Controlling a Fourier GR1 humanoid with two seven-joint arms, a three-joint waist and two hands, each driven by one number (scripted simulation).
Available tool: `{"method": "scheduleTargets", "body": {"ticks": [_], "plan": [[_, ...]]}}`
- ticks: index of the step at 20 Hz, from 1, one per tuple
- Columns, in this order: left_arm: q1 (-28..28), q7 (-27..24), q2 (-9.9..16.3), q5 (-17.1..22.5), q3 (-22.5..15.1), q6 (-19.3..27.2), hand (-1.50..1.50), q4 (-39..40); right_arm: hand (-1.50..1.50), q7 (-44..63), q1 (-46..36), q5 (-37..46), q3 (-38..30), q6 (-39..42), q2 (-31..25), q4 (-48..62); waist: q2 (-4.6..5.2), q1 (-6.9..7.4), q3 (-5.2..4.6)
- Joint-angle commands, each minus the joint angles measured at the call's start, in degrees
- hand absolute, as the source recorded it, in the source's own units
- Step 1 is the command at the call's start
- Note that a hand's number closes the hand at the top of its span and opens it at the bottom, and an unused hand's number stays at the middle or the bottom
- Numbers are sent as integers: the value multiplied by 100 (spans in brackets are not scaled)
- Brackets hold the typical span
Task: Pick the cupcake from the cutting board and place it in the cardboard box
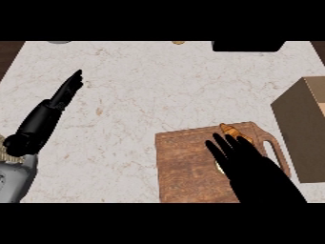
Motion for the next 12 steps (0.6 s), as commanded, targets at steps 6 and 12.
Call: {"method": "scheduleTargets", "body": {"ticks": [6, 12], "plan": [[302, -100, -162, -304, 236, -143, 0, -115, -150, 221, 168, 1059, 209, 263, 707, 423, -5, -31, 5], [-119, 324, -198, -123, 514, -497, 0, -49, -150, -153, 485, 1392, 26, 471, 562, 636, -2, -51, 5]]}}
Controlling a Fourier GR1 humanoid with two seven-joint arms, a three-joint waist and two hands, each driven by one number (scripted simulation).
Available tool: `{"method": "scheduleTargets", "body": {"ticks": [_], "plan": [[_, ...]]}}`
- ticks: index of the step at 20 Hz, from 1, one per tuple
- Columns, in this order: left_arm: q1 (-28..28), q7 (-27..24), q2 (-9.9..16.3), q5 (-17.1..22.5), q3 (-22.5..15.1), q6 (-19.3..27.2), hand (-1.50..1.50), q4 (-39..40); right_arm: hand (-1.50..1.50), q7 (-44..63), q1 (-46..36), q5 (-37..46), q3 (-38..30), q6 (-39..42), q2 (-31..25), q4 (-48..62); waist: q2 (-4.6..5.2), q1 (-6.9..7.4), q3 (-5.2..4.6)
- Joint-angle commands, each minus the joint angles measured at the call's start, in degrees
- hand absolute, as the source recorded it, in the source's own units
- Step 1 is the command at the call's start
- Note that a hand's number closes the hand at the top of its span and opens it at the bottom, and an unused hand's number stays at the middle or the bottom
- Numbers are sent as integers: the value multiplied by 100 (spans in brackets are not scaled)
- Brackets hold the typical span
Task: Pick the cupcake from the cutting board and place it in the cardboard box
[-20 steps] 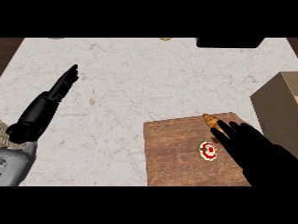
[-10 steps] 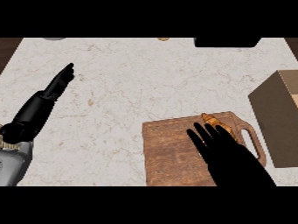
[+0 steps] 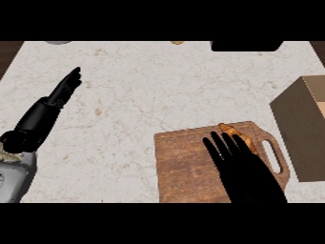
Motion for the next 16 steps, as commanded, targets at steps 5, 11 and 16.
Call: {"method": "scheduleTargets", "body": {"ticks": [5, 11, 16], "plan": [[-151, -200, -246, -294, 176, -155, 0, 356, -150, -536, -161, 721, -237, -137, 490, 1301, 10, 3, 1], [185, -143, -277, -368, 441, -434, 0, 18, -150, -1058, 112, 916, -530, -17, 712, 1353, 4, 10, 1], [-149, -343, -617, -681, 330, -298, 0, 454, -150, -1423, 219, 1401, -412, -531, 859, 2071, 13, -8, 1]]}}
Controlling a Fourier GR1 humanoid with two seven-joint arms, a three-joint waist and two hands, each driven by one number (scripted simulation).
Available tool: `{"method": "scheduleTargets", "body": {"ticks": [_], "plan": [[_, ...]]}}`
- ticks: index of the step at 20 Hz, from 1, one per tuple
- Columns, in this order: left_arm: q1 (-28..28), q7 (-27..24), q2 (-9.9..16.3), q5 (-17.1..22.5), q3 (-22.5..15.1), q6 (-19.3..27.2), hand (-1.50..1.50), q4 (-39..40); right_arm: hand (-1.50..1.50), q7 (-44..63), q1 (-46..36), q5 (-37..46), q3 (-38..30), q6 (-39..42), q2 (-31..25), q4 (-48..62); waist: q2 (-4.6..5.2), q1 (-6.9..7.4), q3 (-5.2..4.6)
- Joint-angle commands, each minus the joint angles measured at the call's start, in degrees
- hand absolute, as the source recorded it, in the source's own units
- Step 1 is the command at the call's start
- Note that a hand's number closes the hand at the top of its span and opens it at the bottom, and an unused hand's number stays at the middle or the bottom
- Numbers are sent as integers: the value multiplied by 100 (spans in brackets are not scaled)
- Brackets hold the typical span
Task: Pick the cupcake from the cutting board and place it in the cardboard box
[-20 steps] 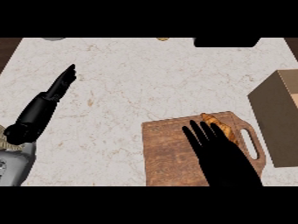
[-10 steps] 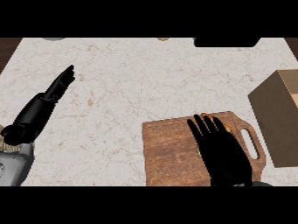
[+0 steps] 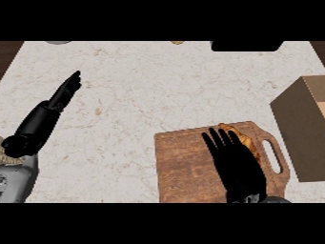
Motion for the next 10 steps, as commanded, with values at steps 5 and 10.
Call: {"method": "scheduleTargets", "body": {"ticks": [5, 10], "plan": [[-52, 26, -17, -150, 274, -292, 0, -44, -150, -348, 140, 495, -470, -30, 96, 392, -2, 2, 0], [156, 15, -296, -248, 263, -341, 0, -90, -150, -845, 288, 628, -747, -154, 186, 676, -1, 2, 0]]}}
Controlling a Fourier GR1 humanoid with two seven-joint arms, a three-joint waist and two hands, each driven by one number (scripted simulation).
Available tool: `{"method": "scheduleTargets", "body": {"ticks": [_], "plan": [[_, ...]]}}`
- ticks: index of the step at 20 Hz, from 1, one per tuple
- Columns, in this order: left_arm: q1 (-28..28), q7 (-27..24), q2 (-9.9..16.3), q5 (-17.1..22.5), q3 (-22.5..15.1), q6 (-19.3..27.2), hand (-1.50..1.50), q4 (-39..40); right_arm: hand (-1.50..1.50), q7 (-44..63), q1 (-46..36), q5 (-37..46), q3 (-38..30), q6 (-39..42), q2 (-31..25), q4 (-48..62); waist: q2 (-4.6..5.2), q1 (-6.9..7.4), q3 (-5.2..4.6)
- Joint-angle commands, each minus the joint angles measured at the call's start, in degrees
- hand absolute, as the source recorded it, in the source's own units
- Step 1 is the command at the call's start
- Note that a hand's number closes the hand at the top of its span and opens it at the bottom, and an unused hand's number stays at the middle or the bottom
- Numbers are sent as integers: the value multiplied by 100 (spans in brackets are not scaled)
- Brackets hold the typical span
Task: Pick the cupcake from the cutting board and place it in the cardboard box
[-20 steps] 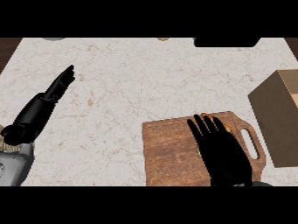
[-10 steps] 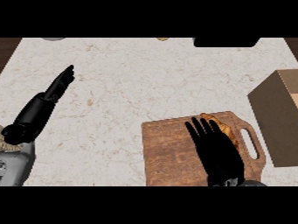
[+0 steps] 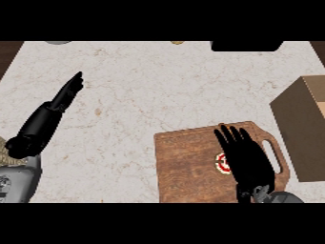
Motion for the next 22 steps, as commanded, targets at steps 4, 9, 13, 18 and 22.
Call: {"method": "scheduleTargets", "body": {"ticks": [4, 9, 13, 18, 22], "plan": [[-50, 29, -104, -93, 199, -176, 0, 7, -150, -719, -117, 71, -424, 59, 186, 444, 2, 4, 0], [-39, 99, 62, 39, 413, -314, 0, -96, 150, -1374, 99, 544, 66, -639, -120, 257, -3, -6, 0], [-179, -353, -117, -188, 308, -292, 0, 425, 150, -1743, -323, 1044, 18, -1462, 203, 1263, 11, 2, 0], [226, -154, -183, -307, 241, -257, 0, -133, 150, -1777, -209, 1416, 138, -1641, 358, 789, -4, 17, 0], [-40, 121, -138, -206, 366, -194, 0, 5, 150, -4262, 772, 477, 1137, -2008, -892, -373, -40, -160, 13]]}}
